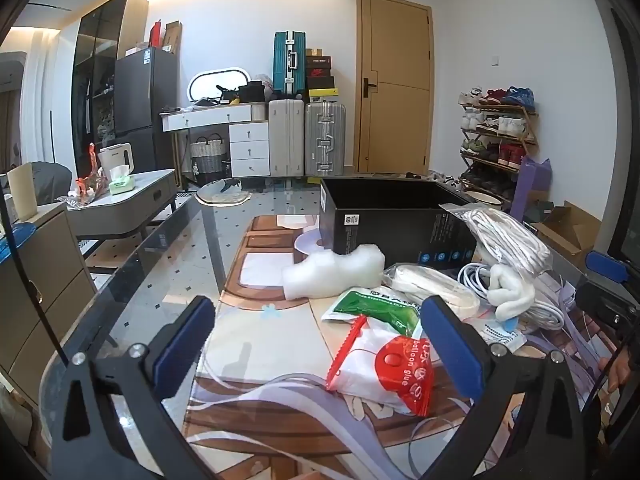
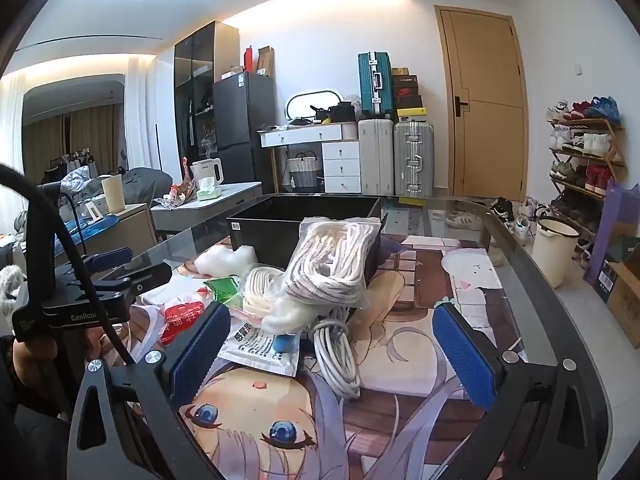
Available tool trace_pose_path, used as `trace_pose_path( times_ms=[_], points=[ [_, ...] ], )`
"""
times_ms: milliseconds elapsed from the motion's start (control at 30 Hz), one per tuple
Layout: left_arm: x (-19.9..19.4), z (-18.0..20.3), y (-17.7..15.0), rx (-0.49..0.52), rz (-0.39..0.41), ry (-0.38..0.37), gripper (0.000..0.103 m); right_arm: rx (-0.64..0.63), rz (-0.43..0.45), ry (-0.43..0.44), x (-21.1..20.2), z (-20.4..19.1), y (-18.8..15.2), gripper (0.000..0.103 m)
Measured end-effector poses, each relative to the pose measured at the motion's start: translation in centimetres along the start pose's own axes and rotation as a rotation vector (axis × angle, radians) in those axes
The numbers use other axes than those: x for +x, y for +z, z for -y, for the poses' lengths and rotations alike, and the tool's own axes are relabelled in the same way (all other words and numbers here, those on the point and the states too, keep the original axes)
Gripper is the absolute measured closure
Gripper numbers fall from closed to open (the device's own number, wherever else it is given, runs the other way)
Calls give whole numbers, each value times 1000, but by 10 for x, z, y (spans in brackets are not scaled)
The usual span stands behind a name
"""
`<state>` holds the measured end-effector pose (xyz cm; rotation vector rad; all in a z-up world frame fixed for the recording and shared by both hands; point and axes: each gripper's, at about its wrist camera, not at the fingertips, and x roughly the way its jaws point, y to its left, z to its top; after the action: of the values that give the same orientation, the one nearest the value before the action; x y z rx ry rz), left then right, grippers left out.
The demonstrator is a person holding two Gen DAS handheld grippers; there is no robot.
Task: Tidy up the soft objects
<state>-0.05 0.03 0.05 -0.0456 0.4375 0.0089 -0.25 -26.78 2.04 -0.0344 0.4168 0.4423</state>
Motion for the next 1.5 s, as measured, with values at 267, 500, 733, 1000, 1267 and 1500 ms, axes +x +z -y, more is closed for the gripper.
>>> trace_pose_path(
  times_ms=[267,500,733,1000,1267,1500],
  points=[
    [-1,-1,5,-16,3,-24,0,26,-12,13,0,1,0,0],
    [-3,0,1,8,10,-22,0,14,-14,7,1,0,0,0],
    [-2,1,0,8,8,-22,0,11,-14,5,-1,3,-2,0],
    [-3,1,0,11,8,-23,0,10,-16,3,1,1,-3,0],
    [-2,3,0,20,8,-20,0,9,-15,2,1,1,-3,0],
    [-3,4,0,22,11,-19,0,8,-17,2,2,-2,-3,0]
  ],
)
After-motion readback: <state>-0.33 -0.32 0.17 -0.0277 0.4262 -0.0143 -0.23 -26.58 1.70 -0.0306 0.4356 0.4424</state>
